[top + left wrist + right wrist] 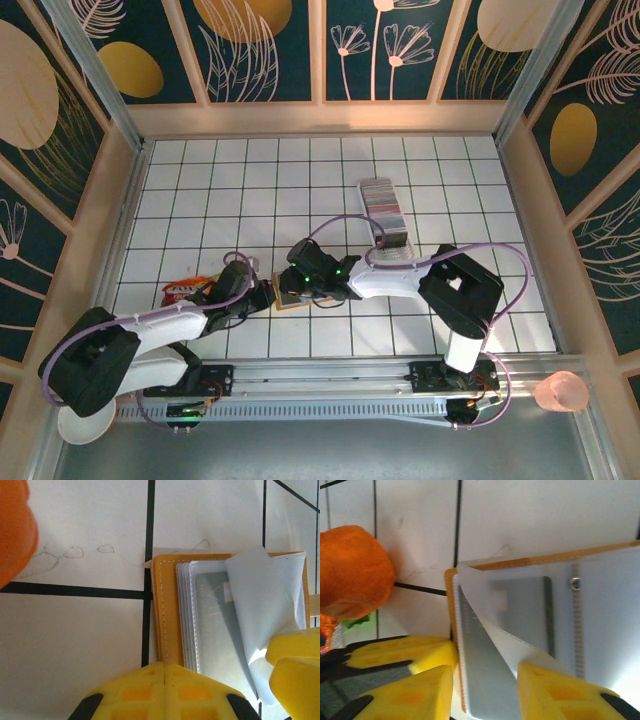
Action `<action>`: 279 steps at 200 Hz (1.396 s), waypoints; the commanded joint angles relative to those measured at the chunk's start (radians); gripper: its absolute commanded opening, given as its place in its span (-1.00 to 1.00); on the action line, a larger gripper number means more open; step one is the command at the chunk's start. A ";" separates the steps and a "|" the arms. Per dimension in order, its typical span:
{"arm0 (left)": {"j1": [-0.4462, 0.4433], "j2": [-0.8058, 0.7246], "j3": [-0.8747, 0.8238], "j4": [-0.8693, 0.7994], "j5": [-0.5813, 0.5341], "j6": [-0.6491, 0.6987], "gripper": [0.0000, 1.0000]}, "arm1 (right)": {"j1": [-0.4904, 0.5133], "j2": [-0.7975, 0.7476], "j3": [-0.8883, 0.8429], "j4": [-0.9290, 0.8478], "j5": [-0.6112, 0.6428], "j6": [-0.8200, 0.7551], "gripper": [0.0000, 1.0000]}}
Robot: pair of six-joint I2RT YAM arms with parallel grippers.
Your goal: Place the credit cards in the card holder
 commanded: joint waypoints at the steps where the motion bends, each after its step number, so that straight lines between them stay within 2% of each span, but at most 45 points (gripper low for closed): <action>1: -0.006 -0.009 -0.019 -0.021 -0.004 0.012 -0.97 | 0.008 0.011 0.001 0.083 -0.027 0.026 -0.23; 56: -0.005 -0.018 -0.029 -0.012 -0.009 0.007 -0.98 | 0.031 -0.034 0.064 0.136 -0.031 -0.010 -0.23; 94: -0.006 -0.019 -0.028 -0.012 -0.012 0.003 -0.98 | 0.039 -0.168 0.059 0.129 0.033 -0.053 -0.23; 132: -0.005 -0.021 -0.019 -0.022 -0.014 0.007 -0.99 | 0.024 -0.307 0.038 -0.007 0.165 -0.133 -0.23; 167: -0.006 -0.062 -0.003 -0.053 -0.025 0.016 -0.97 | -0.051 -0.420 0.021 -0.160 0.233 -0.268 -0.29; 178: -0.006 -0.080 0.006 -0.068 -0.028 0.020 -0.93 | -0.085 -0.465 0.015 -0.182 0.224 -0.390 -0.30; 191: -0.006 -0.102 0.014 -0.079 -0.028 0.021 -0.88 | -0.114 -0.534 -0.005 -0.170 0.207 -0.610 -0.29; 210: -0.006 -0.125 0.034 -0.104 -0.035 0.030 -0.80 | -0.132 -0.643 -0.048 -0.154 0.151 -1.042 -0.25; 235: -0.006 -0.138 0.061 -0.137 -0.050 0.044 -0.71 | -0.146 -0.780 -0.140 -0.256 0.120 -1.629 -0.11; 239: -0.006 -0.140 0.063 -0.139 -0.052 0.044 -0.68 | -0.160 -0.793 -0.144 -0.290 0.100 -1.709 0.07; 251: -0.006 -0.141 0.068 -0.139 -0.055 0.043 -0.58 | -0.245 -0.798 -0.139 -0.383 0.082 -1.865 0.26; 261: -0.006 -0.142 0.068 -0.128 -0.050 0.044 -0.47 | -0.345 -0.773 -0.112 -0.450 0.074 -1.940 0.31; 270: -0.006 -0.141 0.064 -0.115 -0.046 0.040 -0.40 | -0.431 -0.751 -0.096 -0.506 0.019 -2.025 0.37; 279: -0.006 -0.140 0.064 -0.108 -0.044 0.036 -0.35 | -0.508 -0.734 -0.111 -0.503 0.018 -2.111 0.42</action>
